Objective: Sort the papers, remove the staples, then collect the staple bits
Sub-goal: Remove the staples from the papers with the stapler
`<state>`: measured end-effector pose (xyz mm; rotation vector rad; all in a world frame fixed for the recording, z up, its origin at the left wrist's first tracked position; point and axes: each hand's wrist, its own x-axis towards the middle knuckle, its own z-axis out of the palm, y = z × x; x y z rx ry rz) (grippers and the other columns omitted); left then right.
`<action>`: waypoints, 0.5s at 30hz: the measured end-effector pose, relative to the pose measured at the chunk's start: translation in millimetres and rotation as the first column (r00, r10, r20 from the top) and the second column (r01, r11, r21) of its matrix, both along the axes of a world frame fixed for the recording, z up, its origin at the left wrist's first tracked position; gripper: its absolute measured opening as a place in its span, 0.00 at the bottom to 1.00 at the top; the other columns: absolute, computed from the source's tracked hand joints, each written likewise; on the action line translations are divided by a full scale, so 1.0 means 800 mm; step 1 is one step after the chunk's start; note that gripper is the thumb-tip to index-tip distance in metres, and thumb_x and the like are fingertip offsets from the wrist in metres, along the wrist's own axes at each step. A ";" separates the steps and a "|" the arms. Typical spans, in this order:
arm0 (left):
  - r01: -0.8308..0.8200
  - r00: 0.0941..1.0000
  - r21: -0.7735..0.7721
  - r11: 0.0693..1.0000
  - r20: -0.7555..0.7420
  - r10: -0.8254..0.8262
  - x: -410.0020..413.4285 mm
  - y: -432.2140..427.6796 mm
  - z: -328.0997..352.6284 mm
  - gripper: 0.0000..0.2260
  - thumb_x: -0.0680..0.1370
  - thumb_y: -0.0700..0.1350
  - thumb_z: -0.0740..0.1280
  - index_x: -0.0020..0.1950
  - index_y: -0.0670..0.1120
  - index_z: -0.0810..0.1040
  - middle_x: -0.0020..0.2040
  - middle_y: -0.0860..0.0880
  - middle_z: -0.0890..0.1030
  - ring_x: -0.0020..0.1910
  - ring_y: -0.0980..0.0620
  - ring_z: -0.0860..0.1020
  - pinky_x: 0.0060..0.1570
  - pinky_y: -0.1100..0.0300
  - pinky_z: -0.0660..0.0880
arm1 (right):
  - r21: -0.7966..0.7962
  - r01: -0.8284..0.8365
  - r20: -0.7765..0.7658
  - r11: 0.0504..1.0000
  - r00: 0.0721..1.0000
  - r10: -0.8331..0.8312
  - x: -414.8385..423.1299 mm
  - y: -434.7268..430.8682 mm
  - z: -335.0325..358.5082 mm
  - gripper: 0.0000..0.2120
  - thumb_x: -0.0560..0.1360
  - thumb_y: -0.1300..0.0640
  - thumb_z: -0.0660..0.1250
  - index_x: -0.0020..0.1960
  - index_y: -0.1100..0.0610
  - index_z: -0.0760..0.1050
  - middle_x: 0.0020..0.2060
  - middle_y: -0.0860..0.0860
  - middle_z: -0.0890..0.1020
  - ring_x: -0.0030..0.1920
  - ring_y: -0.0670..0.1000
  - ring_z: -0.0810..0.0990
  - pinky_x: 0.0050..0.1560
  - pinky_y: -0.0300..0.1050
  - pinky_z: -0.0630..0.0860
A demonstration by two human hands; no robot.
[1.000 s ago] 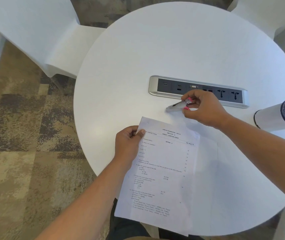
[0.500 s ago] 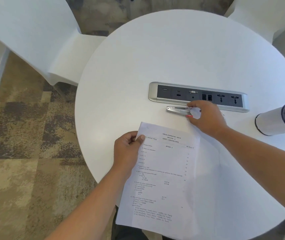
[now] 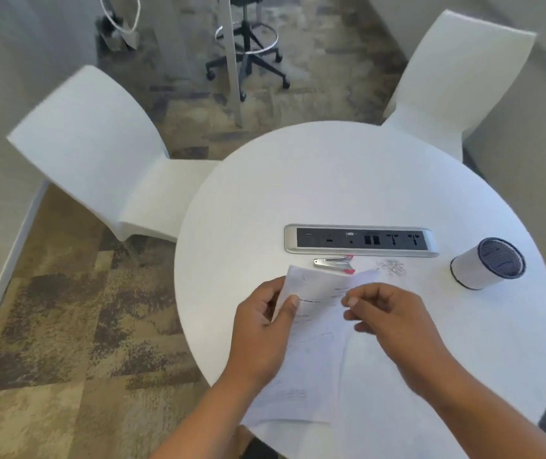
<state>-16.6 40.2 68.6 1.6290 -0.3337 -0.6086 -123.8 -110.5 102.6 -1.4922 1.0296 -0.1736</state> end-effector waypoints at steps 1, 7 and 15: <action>0.025 0.997 -0.016 1.000 0.071 -0.024 -0.001 0.004 0.012 0.09 0.80 0.42 0.68 0.57 0.53 0.83 0.50 0.55 0.85 0.50 0.56 0.83 0.51 0.62 0.79 | 0.054 0.013 0.036 0.998 0.999 -0.015 -0.002 0.014 0.018 0.04 0.75 0.64 0.70 0.44 0.59 0.83 0.40 0.54 0.87 0.42 0.53 0.86 0.41 0.42 0.78; 0.187 0.696 -0.061 0.980 0.713 -0.088 0.003 0.023 0.067 0.14 0.79 0.41 0.64 0.60 0.56 0.80 0.41 0.56 0.73 0.40 0.59 0.75 0.41 0.70 0.70 | 0.214 0.032 0.190 0.976 0.979 -0.074 -0.002 0.064 0.108 0.12 0.78 0.54 0.66 0.45 0.58 0.86 0.43 0.55 0.87 0.41 0.51 0.84 0.43 0.44 0.78; 0.196 0.050 -0.120 0.973 0.992 0.113 0.014 0.037 0.132 0.19 0.73 0.33 0.70 0.62 0.48 0.80 0.40 0.44 0.81 0.37 0.45 0.81 0.32 0.53 0.74 | 0.124 -0.065 0.410 0.990 0.912 0.009 -0.030 0.088 0.185 0.10 0.67 0.54 0.71 0.44 0.59 0.85 0.38 0.55 0.86 0.38 0.48 0.81 0.40 0.41 0.76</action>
